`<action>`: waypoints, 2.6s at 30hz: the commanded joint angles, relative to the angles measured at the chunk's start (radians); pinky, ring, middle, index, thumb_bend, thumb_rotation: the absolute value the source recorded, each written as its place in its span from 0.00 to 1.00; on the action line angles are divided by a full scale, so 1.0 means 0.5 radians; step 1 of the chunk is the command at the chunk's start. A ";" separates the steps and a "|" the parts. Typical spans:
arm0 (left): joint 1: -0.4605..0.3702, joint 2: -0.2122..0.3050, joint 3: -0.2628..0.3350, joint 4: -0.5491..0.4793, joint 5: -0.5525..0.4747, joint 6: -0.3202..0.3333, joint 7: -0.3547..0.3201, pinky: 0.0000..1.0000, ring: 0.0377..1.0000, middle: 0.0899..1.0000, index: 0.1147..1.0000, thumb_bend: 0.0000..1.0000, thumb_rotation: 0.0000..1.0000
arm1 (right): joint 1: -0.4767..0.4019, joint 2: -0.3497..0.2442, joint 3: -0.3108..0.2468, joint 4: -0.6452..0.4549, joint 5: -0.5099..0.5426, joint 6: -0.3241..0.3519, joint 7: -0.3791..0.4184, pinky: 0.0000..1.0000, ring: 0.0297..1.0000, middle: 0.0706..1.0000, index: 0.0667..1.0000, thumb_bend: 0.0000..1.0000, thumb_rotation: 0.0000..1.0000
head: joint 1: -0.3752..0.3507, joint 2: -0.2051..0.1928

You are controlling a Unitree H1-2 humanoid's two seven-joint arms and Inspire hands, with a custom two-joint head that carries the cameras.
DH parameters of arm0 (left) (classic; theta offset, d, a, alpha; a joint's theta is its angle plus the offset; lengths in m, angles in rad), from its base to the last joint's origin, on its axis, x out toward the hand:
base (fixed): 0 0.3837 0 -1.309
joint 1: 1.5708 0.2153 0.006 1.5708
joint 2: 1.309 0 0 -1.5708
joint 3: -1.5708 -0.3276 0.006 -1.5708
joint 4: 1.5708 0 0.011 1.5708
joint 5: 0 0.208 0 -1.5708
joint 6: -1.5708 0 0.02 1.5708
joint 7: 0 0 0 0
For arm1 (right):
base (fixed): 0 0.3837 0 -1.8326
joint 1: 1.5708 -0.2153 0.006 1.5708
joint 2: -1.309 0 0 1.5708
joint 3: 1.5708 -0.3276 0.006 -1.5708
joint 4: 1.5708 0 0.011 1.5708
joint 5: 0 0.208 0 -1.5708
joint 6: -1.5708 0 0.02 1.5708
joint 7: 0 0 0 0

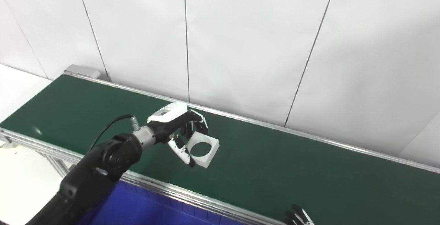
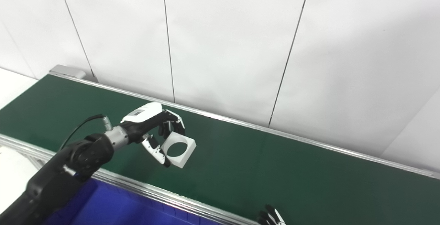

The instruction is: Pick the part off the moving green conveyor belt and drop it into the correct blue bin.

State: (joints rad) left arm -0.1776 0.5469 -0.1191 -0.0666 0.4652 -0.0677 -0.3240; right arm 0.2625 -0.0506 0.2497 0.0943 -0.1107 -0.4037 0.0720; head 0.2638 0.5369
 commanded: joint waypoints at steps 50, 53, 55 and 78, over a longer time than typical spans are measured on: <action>0.893 0.024 0.296 -1.068 -0.146 0.494 -0.251 0.37 0.39 0.39 0.44 0.50 0.00 | -0.024 -0.135 -0.159 -0.635 0.234 0.359 0.163 0.69 0.75 0.79 0.85 0.76 0.54 | 0.331 0.704; 0.900 0.001 0.255 -1.017 -0.114 0.481 -0.228 0.32 0.37 0.39 0.44 0.50 0.00 | -0.021 -0.131 -0.166 -0.643 0.241 0.359 0.161 0.69 0.75 0.78 0.85 0.76 0.54 | 0.332 0.722; 0.906 -0.027 0.228 -0.982 -0.087 0.483 -0.210 0.28 0.35 0.39 0.44 0.50 0.00 | -0.018 -0.129 -0.168 -0.649 0.246 0.366 0.158 0.68 0.75 0.78 0.85 0.77 0.54 | 0.332 0.735; 0.945 -0.158 -0.003 -0.301 0.071 0.182 0.064 0.35 0.37 0.42 0.44 0.50 0.00 | -0.006 -0.112 -0.177 -0.664 0.266 0.364 0.153 0.69 0.75 0.79 0.86 0.77 0.56 | 0.310 0.752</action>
State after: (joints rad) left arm 0.3096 0.4643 -0.1242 -0.2158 0.4940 0.0607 -0.3301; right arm 0.2651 -0.1133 0.1666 -0.2084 0.0134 -0.2152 0.1472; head 0.4203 0.9143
